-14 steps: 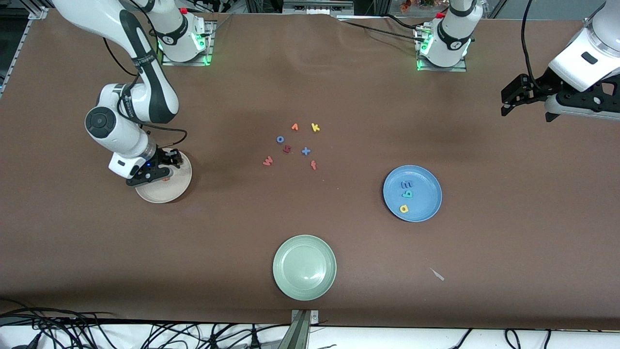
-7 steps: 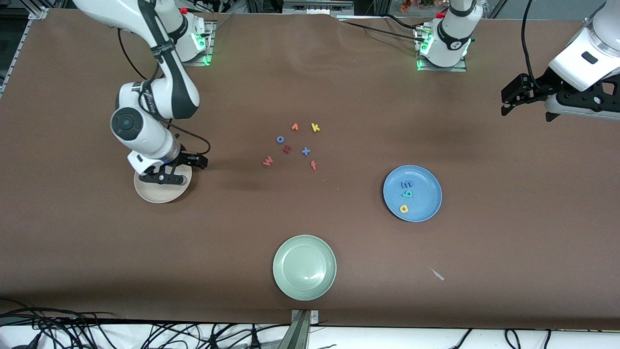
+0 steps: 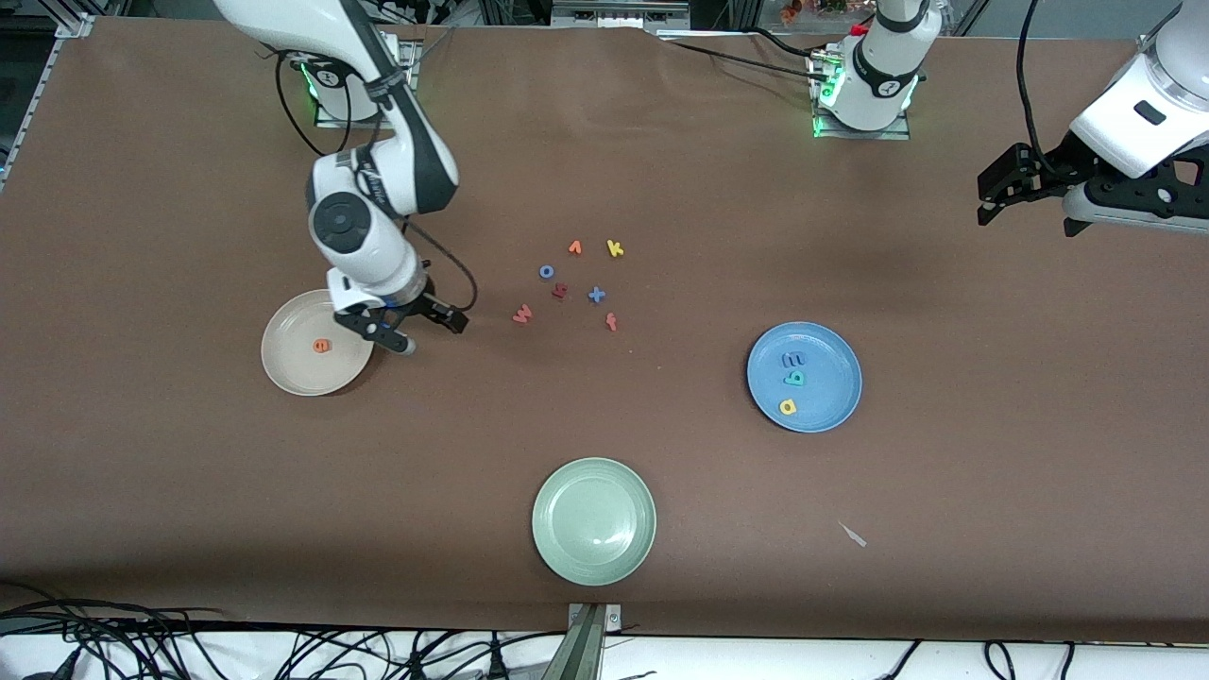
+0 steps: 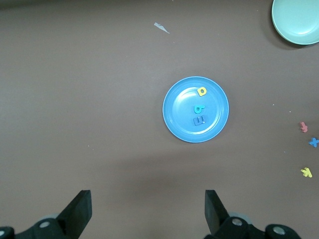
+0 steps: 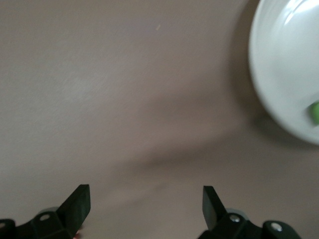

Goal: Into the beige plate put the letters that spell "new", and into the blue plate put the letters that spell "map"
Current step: 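Grasp the pink letter with the right gripper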

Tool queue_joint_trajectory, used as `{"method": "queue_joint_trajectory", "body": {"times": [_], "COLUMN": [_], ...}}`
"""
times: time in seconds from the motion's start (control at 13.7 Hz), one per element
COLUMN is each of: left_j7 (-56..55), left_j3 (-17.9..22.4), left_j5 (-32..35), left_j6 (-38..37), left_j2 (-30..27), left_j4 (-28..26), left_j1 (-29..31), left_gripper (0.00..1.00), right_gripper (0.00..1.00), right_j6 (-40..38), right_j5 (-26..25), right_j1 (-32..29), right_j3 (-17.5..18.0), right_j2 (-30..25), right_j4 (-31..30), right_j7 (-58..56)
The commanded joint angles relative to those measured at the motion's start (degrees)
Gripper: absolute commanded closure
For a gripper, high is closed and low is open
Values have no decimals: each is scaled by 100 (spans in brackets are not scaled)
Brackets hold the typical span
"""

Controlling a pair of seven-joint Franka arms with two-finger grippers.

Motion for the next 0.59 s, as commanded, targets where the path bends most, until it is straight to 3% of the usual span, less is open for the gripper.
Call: {"method": "queue_joint_trajectory", "body": {"times": [0.0, 0.51], "left_j7": [67, 67], "left_j3": [19, 19], "left_j5": [58, 58], "left_j6": [-166, -175], "left_j2": [102, 102], "left_j4": [208, 208], "left_j1": [-18, -18], "left_gripper": [0, 0], "right_gripper": [0, 0], "right_j6": [178, 476], "right_j5": [134, 467], "right_j1": [366, 981], "right_j3": [-59, -59], "right_j2": [315, 798], "right_j4": [239, 555], "right_j7": [632, 1231]}}
